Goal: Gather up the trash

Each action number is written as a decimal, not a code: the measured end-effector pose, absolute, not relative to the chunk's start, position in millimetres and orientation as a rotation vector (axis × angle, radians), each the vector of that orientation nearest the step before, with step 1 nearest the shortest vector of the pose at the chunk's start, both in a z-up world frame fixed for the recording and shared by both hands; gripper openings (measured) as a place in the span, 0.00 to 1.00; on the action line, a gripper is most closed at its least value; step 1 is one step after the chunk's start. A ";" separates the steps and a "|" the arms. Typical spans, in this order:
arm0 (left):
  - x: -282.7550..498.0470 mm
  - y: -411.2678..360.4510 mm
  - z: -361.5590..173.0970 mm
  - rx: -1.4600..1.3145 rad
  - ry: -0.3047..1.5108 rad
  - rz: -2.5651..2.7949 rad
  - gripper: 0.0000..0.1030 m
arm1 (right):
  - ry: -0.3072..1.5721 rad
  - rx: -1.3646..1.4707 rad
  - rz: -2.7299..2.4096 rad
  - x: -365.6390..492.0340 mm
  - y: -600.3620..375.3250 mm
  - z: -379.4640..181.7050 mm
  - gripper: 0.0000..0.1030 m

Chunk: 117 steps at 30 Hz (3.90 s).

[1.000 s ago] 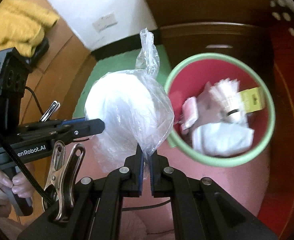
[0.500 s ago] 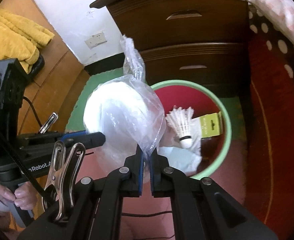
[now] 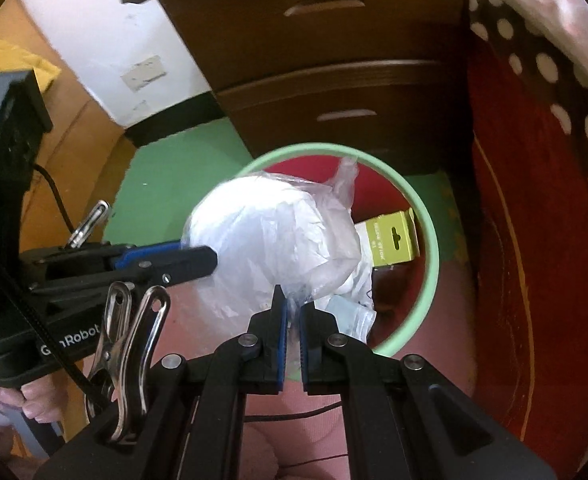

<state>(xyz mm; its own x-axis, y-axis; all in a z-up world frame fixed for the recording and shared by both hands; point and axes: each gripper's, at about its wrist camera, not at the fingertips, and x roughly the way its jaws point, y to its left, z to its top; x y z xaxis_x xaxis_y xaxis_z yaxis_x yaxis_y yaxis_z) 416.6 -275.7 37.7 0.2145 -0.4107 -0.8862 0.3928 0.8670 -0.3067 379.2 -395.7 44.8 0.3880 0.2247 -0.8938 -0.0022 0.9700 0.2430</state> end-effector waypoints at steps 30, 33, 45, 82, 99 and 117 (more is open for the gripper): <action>420.8 -277.6 64.2 0.064 1.229 -0.502 0.40 | 1.181 0.244 0.024 390.1 -412.0 58.4 0.39; 415.8 -275.6 71.0 0.060 1.243 -0.490 0.44 | 1.175 0.243 0.033 384.1 -410.3 66.9 0.39; 398.3 -270.6 82.2 0.053 1.260 -0.452 0.47 | 1.160 0.257 0.045 363.4 -402.3 87.4 0.39; 397.3 -269.2 73.6 0.063 1.288 -0.427 0.47 | 1.190 0.270 0.037 361.7 -405.6 74.8 0.39; 396.2 -270.9 67.6 0.079 1.297 -0.426 0.47 | 1.194 0.277 0.035 359.1 -406.0 70.4 0.39; 394.9 -274.5 67.0 0.088 1.301 -0.427 0.47 | 1.199 0.281 0.033 358.7 -408.1 69.8 0.39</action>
<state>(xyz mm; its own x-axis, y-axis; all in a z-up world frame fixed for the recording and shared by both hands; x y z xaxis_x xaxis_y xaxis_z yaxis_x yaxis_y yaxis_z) 394.9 -274.5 67.0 0.2009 -0.2560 -0.9456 0.3541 0.9190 -0.1735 358.7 -408.1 69.8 0.3674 0.1735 -0.9137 0.1233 0.9647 0.2328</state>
